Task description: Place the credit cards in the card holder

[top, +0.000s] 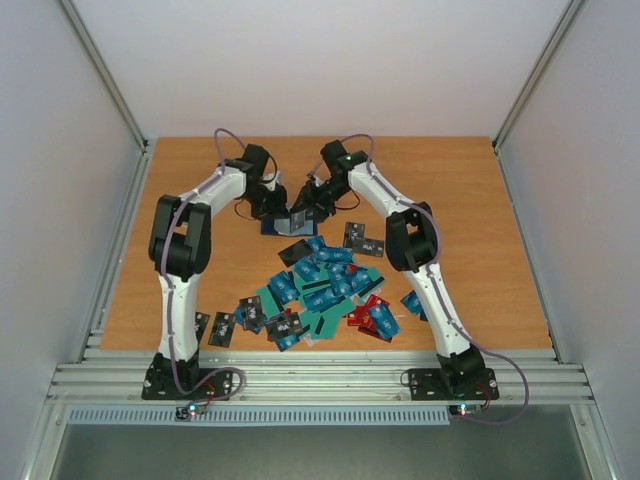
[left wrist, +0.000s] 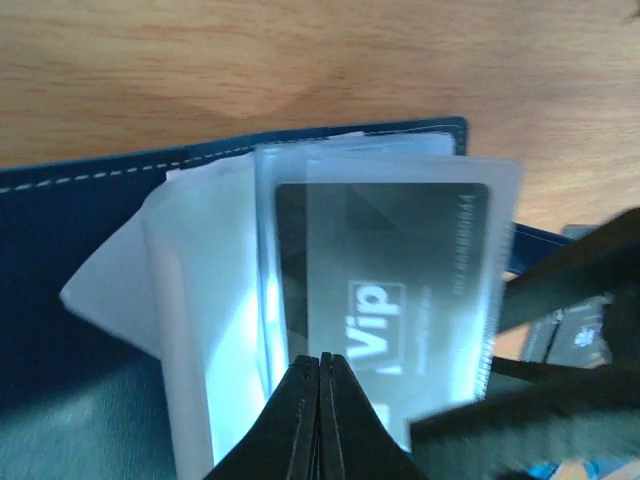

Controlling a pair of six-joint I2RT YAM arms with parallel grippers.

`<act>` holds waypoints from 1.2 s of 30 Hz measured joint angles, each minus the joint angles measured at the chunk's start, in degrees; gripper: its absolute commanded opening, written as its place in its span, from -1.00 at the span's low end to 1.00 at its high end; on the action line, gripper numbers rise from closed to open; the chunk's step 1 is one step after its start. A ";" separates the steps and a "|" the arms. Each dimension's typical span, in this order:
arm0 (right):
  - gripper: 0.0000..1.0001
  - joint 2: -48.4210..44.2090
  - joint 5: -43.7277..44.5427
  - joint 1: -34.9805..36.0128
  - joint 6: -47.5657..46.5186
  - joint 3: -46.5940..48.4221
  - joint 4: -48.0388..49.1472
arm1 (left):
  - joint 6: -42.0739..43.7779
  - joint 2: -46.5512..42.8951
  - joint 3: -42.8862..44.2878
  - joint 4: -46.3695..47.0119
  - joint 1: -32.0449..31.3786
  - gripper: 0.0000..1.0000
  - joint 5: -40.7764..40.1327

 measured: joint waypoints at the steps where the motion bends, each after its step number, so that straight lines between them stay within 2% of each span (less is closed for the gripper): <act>1: -0.19 0.11 0.02 0.17 0.04 0.42 0.00 | -0.22 -0.76 -0.22 0.02 0.07 -0.88 -0.04; 13: -0.19 0.57 0.02 2.40 1.33 2.80 0.48 | -2.89 -13.49 -5.11 -0.20 0.96 -0.86 -1.99; 26: -0.18 4.81 -3.23 3.10 7.08 6.01 5.77 | -4.00 -29.70 -18.27 -0.50 0.98 -0.84 -5.88; 34: -0.16 5.22 -5.46 3.26 10.45 6.01 11.04 | -4.42 -43.25 -25.99 -2.75 0.98 -0.67 -9.14; 36: -0.16 5.22 -5.84 3.37 11.10 6.29 11.69 | -4.39 -47.39 -27.96 -3.10 0.98 -0.41 -9.88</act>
